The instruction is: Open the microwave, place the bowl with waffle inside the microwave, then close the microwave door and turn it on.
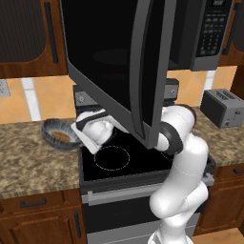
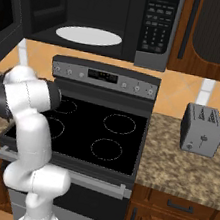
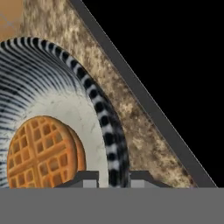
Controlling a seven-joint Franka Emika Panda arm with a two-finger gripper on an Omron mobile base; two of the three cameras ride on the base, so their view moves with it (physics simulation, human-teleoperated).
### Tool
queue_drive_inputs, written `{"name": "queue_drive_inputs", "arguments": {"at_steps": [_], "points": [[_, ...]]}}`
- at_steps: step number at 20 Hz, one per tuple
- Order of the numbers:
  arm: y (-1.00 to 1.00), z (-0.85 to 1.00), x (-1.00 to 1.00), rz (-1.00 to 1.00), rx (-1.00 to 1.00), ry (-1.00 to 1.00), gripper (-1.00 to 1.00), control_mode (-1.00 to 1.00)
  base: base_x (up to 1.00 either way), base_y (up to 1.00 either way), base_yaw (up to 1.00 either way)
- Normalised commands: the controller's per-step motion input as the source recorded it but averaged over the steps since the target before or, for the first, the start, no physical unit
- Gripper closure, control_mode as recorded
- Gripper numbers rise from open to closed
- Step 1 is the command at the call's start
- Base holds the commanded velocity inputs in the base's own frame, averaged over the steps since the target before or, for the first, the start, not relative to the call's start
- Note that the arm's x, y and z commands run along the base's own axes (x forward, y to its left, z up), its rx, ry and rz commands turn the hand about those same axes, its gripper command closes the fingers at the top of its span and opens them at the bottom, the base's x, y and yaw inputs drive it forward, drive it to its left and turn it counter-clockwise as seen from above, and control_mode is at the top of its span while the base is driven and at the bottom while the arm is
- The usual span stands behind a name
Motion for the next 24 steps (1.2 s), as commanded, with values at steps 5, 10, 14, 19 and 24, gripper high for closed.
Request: {"name": "queue_drive_inputs", "arguments": {"at_steps": [5, 10, 14, 19, 24], "points": [[-0.96, 0.15, -0.22, -0.06, -0.01, -0.14, 1.0, -1.0, 0.0, 0.0, 0.0], [-1.0, 0.17, -0.42, -0.06, -0.04, -0.11, 1.0, -1.0, 0.0, 0.0, 0.0], [-1.0, 0.46, -0.52, -0.17, -0.04, -0.07, 1.0, -1.0, 0.0, 0.0, 0.0], [-0.99, 0.97, -0.48, -0.33, 0.0, -0.02, 1.0, -1.0, 0.0, 0.0, 0.0], [-0.72, 1.0, -0.59, -0.4, 0.0, 0.02, 1.0, -1.0, 0.0, 0.0, 0.0]]}}
